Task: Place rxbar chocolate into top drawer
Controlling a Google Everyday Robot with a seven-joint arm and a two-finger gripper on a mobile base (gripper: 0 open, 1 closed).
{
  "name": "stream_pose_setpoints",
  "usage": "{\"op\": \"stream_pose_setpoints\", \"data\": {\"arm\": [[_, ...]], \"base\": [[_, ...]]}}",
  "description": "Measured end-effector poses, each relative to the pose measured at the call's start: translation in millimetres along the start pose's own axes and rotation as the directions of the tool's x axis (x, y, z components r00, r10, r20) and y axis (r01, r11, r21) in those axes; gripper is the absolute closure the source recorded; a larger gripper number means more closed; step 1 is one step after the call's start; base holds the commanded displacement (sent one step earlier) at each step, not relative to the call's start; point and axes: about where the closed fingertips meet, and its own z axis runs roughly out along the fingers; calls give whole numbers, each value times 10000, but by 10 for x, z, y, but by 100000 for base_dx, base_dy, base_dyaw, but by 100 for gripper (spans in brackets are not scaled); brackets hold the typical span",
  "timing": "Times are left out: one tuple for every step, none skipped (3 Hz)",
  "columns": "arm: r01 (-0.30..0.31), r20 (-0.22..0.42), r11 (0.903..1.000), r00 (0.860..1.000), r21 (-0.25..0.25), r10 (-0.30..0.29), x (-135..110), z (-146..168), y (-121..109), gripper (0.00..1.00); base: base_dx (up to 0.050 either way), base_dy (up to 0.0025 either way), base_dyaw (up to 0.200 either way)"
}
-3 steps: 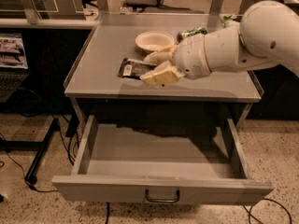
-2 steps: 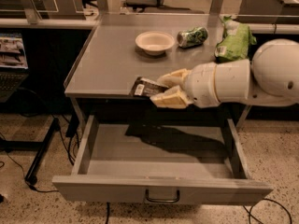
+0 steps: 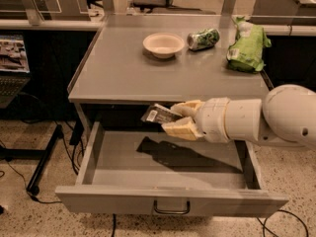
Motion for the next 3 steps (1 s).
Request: {"op": "stream_pose_setpoints", "data": {"arm": [[-635,-181,9976,9978,261,640,302,76,118,100],[-1438,-309,9878,9888,604,1459,648,147,129,100],[-2083,-638,9721,9744,1077,2158,954,183,0,100]], "base": [[0,0,0],[0,0,0],[0,0,0]]}}
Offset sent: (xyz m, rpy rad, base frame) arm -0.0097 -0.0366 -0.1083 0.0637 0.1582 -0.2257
